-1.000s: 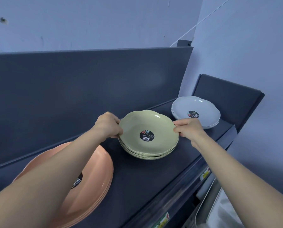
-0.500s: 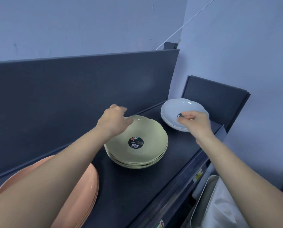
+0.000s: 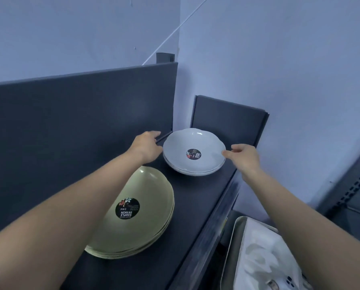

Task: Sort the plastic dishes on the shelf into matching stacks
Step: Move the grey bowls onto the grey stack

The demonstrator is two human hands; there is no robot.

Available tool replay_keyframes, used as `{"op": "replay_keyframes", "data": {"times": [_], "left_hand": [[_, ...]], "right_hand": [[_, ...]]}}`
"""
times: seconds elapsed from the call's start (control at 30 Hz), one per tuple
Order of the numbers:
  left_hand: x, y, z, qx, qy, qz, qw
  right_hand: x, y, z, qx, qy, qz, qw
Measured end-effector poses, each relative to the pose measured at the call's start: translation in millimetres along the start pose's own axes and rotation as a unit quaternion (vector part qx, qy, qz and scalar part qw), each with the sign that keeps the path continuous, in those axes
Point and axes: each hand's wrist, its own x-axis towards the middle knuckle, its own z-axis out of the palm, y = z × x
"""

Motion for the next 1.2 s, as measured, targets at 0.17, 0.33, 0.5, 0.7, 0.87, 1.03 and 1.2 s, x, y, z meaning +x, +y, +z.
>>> {"op": "replay_keyframes", "data": {"times": [0.17, 0.33, 0.5, 0.7, 0.87, 1.03, 1.2], "left_hand": [[39.7, -0.5, 16.0, -0.013, -0.023, -0.009, 1.0], [68.3, -1.0, 30.2, 0.016, -0.044, 0.012, 0.999], [84.1, -9.1, 37.1, 0.125, -0.051, 0.037, 0.99], [96.9, -14.6, 44.4, 0.141, -0.053, 0.024, 0.988], [102.6, -12.7, 44.7, 0.151, -0.072, 0.002, 0.986], [101.7, -7.1, 42.5, 0.175, -0.087, 0.004, 0.981], [105.5, -15.5, 47.7, 0.183, -0.085, -0.003, 0.979]], "right_hand": [[23.9, 7.5, 6.9, 0.036, -0.023, 0.028, 0.999], [43.4, 18.1, 17.1, 0.052, -0.03, 0.03, 0.998], [52.6, 24.4, 23.8, 0.03, -0.027, 0.018, 0.999], [58.4, 18.5, 23.8, -0.02, -0.005, 0.016, 1.0], [54.4, 7.1, 25.8, -0.128, 0.008, -0.031, 0.991], [54.4, 6.4, 23.3, -0.127, 0.013, -0.022, 0.992], [54.4, 17.6, 27.1, -0.11, 0.013, -0.004, 0.994]]}}
